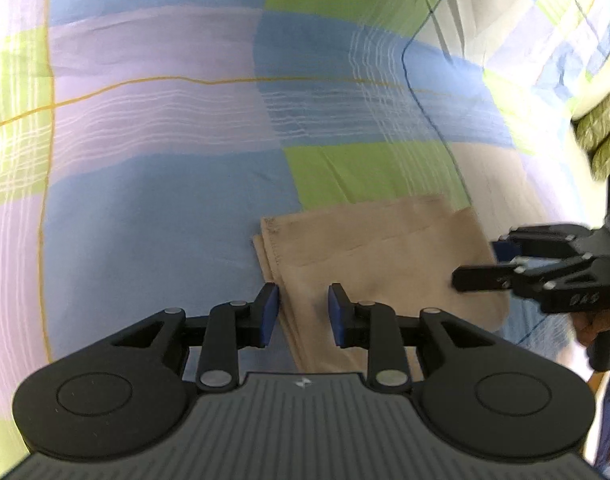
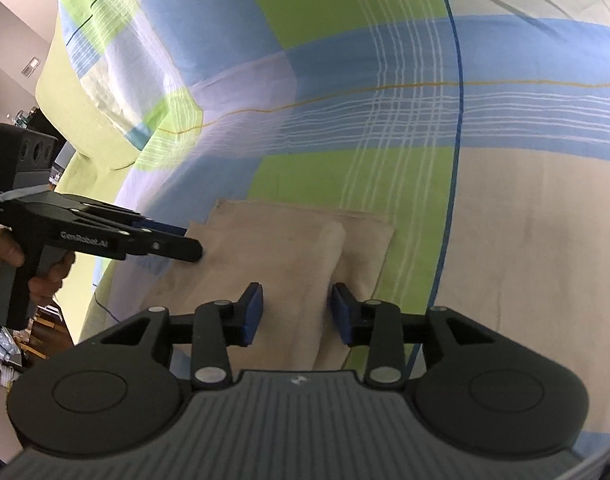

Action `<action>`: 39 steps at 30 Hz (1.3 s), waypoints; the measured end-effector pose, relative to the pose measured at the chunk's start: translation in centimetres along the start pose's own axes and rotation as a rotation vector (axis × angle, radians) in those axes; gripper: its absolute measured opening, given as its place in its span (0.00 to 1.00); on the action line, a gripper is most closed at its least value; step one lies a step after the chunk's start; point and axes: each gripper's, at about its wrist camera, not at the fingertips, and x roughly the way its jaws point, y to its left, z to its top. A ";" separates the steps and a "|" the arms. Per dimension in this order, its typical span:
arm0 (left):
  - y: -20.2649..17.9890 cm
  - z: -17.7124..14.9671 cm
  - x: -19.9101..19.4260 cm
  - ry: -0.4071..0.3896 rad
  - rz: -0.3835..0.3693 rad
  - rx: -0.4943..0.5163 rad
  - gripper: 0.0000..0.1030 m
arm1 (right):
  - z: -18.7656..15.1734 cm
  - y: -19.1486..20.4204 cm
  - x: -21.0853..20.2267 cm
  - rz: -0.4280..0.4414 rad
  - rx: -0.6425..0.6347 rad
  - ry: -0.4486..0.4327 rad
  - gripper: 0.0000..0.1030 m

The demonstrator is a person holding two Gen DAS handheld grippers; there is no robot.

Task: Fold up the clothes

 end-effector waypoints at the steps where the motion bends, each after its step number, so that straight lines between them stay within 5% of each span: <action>1: -0.2 -0.1 -0.1 -0.011 0.010 0.014 0.22 | -0.1 -0.1 0.0 0.001 0.003 -0.004 0.32; 2: -0.7 -0.3 -0.4 -0.033 0.028 0.041 0.11 | -0.1 -0.1 -0.1 0.000 0.005 -0.008 0.32; 16: -4.7 -2.9 -2.0 -0.120 0.183 0.355 0.07 | -0.9 -0.2 -1.3 -0.016 0.053 -0.052 0.30; 18: -4.6 -2.8 -1.4 -0.115 0.184 0.351 0.07 | -1.0 0.0 -1.0 -0.014 0.032 -0.056 0.22; 19: -4.5 -2.7 -1.4 -0.120 0.179 0.343 0.07 | -1.0 0.1 -1.0 -0.013 0.020 -0.058 0.05; 30: -4.4 -0.4 -1.9 -0.229 0.186 0.361 0.07 | -0.4 1.0 -2.6 -0.065 -0.030 -0.175 0.04; 35: -4.0 0.2 -0.1 -0.214 0.201 0.351 0.07 | 0.3 0.1 -1.5 -0.103 -0.017 -0.192 0.04; 39: -3.8 -0.6 0.9 -0.169 0.233 0.359 0.09 | 0.0 -0.5 0.3 -0.134 -0.013 -0.123 0.04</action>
